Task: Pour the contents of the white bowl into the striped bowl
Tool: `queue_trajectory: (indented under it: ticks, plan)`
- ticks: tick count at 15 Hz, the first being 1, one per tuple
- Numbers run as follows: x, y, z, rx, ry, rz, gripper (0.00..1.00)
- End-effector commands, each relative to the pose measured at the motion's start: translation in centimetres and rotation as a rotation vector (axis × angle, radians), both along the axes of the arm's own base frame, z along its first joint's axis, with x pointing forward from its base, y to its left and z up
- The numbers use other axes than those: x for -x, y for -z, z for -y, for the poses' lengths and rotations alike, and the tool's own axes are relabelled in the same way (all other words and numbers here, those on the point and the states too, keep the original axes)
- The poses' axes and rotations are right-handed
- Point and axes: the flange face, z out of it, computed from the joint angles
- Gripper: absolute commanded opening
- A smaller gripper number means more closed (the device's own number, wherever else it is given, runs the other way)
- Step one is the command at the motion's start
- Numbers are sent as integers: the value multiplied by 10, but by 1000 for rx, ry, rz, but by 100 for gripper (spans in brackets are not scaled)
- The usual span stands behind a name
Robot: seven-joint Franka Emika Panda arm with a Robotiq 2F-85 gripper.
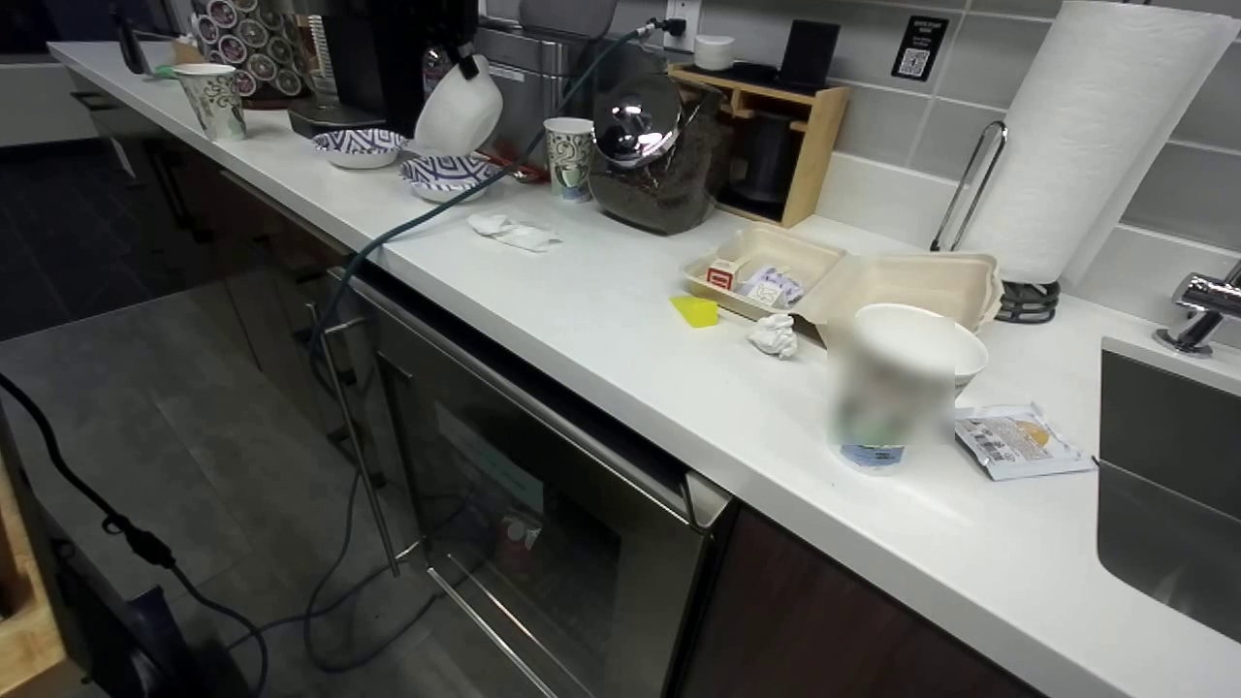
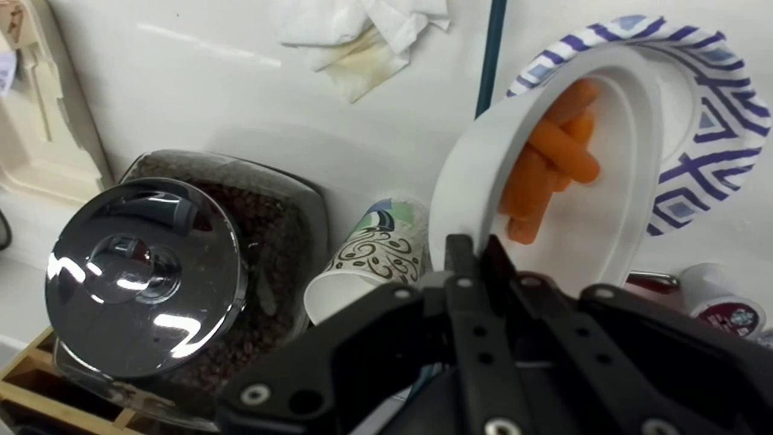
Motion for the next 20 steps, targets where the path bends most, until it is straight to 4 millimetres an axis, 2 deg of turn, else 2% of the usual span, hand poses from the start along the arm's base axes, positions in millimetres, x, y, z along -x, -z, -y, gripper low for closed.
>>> queue_trajectory:
  ticks: [1, 5, 7, 8, 15, 20]
  plan:
    - [-7, -9, -12, 123, -29, -34, 2]
    - [-11, -17, -25, 205, -61, -86, 2]
    - [-12, -21, -30, 160, -57, -112, 2]
    - [-7, -19, -26, 169, -59, -86, 6]
    - [-18, -19, -36, 201, -83, -86, 2]
    - [-32, -15, -62, 259, -173, -93, 2]
